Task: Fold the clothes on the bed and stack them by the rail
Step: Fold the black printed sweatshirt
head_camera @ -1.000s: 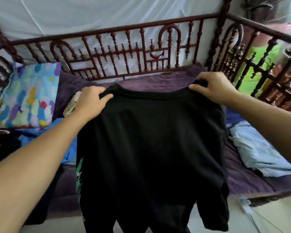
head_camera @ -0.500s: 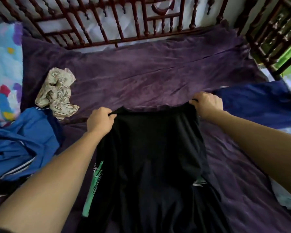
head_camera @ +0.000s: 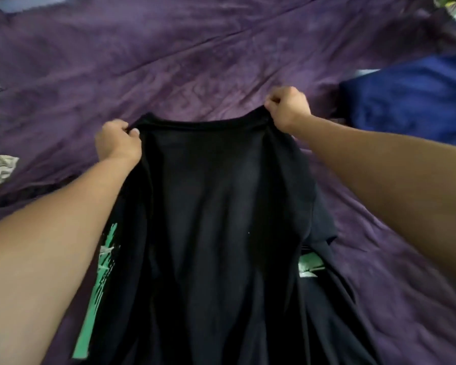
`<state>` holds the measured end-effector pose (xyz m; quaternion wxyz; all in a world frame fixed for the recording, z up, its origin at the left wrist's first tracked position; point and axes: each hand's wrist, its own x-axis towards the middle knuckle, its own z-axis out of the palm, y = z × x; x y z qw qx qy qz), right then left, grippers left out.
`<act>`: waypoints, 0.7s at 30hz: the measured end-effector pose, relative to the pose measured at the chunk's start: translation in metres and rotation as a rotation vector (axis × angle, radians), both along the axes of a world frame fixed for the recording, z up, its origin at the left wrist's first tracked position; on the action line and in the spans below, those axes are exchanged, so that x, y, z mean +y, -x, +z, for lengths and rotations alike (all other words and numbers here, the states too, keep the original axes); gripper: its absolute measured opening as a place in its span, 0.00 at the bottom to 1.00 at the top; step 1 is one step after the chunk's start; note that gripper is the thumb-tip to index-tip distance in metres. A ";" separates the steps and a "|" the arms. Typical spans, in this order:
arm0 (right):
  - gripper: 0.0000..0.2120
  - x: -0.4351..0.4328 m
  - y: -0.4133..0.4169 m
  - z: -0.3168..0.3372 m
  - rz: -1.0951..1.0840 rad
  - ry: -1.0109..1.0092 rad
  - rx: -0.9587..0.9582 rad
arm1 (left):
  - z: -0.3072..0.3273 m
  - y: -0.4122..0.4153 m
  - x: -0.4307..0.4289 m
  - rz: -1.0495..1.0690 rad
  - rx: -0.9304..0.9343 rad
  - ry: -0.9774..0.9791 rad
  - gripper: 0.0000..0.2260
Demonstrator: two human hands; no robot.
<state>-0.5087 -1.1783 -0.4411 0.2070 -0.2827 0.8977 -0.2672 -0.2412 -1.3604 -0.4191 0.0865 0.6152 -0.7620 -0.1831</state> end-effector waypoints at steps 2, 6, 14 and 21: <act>0.13 0.024 -0.008 -0.016 -0.015 0.006 -0.061 | -0.020 0.009 0.021 -0.057 -0.056 -0.043 0.16; 0.16 0.127 -0.049 -0.035 -0.144 0.000 0.059 | -0.040 0.017 0.106 -0.462 -0.077 0.019 0.16; 0.18 0.292 -0.150 -0.057 -0.035 -0.560 0.006 | -0.095 0.052 0.200 -1.024 -0.419 -0.213 0.29; 0.11 0.345 -0.062 -0.028 -0.499 -0.258 0.354 | -0.074 0.072 0.196 -0.997 -0.427 -0.115 0.22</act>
